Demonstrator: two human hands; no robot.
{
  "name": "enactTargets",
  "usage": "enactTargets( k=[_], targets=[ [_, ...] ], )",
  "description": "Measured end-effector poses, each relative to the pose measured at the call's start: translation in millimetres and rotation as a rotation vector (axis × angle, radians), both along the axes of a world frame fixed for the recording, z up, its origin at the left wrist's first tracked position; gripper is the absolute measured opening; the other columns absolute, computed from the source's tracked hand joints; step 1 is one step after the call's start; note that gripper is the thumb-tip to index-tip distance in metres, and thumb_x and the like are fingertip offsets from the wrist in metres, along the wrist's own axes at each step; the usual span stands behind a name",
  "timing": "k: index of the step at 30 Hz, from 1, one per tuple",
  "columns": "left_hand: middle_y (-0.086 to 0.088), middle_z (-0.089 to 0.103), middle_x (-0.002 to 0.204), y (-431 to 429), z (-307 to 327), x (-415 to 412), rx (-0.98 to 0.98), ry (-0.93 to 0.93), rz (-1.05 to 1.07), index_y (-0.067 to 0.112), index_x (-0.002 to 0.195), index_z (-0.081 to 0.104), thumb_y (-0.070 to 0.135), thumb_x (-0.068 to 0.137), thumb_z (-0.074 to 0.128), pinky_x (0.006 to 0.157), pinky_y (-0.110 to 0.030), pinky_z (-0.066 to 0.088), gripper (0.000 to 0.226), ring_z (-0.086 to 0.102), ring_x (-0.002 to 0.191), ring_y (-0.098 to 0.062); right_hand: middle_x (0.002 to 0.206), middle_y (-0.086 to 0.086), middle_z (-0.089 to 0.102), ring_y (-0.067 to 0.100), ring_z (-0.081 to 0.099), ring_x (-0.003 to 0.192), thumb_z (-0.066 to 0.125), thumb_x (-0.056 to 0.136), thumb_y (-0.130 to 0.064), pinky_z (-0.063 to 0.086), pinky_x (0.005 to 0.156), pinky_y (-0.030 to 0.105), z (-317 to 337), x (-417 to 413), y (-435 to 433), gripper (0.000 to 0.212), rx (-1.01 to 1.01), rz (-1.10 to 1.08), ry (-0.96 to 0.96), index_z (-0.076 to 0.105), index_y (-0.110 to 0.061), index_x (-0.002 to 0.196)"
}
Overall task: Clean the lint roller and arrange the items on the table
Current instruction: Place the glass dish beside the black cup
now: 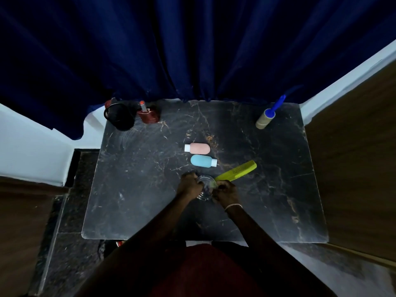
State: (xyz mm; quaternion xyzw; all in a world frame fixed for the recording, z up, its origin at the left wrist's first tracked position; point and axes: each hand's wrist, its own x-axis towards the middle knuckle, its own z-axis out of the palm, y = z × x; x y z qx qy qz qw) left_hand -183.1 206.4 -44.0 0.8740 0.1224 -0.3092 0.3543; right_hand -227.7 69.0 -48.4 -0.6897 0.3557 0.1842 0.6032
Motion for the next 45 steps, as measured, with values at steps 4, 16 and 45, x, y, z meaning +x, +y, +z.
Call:
enactTargets(
  k=[4,16,45],
  targets=[
    [-0.015,0.073,0.111,0.7,5.3,-2.5,-0.057,-0.019,0.08,0.006,0.108,0.071,0.021,0.09,0.068,0.088,-0.044,0.061,0.024,0.071,0.105,-0.032,0.074,0.021,0.055,0.015,0.045,0.051,0.069,0.08,0.017,0.039,0.051,0.023,1.9,-2.1,-0.1,0.028,0.069,-0.052,0.001,0.054,-0.006,0.087],
    [-0.012,0.064,0.125,41.8,18.0,8.4,-0.266,0.039,0.525,0.015,0.123,0.053,0.052,0.094,0.065,0.081,-0.05,0.064,0.048,0.068,0.099,-0.027,0.077,0.002,0.059,0.016,0.057,0.068,0.078,0.079,0.005,0.054,0.061,0.028,12.4,20.1,37.2,0.025,0.065,0.152,-0.039,0.064,-0.007,0.096],
    [-0.02,0.072,0.119,266.8,8.4,86.4,-0.446,-0.215,0.965,-0.001,0.126,0.061,-0.003,0.087,0.072,0.103,-0.052,0.055,0.04,0.068,0.116,-0.037,0.119,0.026,0.064,0.027,0.062,0.095,0.055,0.091,0.012,0.057,0.091,0.053,23.1,192.6,267.0,0.042,0.115,0.426,-0.118,0.054,0.002,0.132]
  ],
)
